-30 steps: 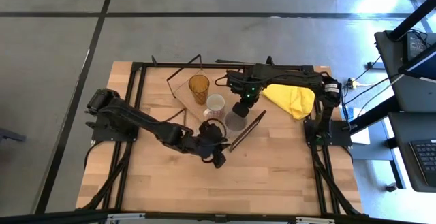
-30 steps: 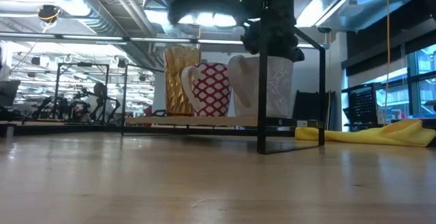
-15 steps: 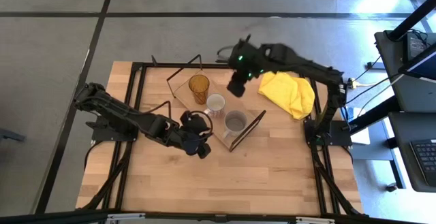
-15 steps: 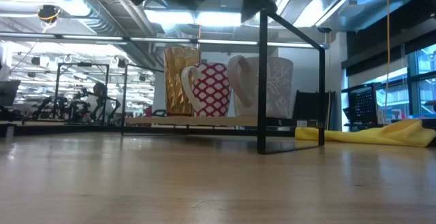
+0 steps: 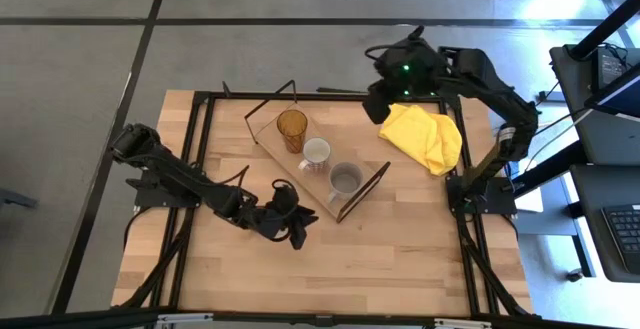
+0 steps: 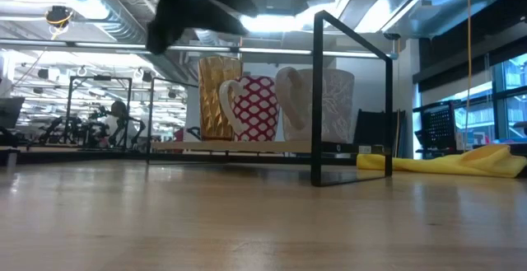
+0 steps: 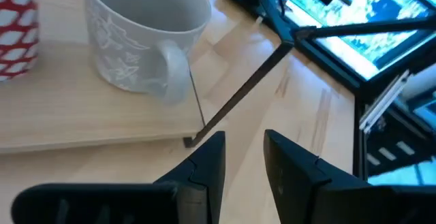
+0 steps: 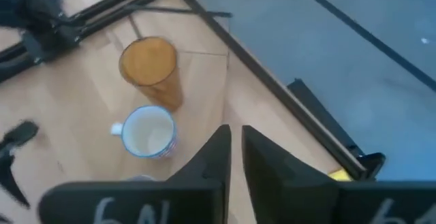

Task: Stack small to large cups/mugs on shelf
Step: Put the grey patterned mug on the shelf

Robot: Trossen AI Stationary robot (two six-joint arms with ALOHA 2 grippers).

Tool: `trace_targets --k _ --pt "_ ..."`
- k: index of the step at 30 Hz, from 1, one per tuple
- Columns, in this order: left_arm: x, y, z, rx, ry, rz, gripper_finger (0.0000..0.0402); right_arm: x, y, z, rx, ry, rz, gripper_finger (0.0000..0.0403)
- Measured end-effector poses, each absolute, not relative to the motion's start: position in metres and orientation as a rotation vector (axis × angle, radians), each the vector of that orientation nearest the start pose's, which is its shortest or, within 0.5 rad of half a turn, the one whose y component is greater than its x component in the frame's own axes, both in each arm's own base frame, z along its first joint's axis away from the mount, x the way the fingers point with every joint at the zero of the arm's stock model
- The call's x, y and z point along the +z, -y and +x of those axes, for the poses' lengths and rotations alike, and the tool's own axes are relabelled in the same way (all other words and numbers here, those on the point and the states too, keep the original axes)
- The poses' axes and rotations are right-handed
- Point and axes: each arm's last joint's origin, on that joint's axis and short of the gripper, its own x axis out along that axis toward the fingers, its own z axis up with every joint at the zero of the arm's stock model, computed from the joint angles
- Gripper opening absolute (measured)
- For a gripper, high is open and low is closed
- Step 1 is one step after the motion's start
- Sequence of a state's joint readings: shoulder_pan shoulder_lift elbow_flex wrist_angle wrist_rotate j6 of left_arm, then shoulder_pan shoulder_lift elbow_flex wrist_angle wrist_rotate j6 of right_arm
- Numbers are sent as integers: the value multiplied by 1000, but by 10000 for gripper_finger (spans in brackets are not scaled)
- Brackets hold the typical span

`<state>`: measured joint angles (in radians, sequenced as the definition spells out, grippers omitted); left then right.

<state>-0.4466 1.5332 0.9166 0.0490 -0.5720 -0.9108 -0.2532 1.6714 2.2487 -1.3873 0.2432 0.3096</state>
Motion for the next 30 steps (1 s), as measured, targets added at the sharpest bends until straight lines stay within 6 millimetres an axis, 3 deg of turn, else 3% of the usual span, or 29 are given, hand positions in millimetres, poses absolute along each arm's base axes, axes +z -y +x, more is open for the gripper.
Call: trace_targets --k 14,30 --pt "194 126 322 331 -332 -636 96 482 60 277 -602 -713 290 39" --pt "192 105 331 397 -318 -625 96 482 60 276 -625 -702 323 39"
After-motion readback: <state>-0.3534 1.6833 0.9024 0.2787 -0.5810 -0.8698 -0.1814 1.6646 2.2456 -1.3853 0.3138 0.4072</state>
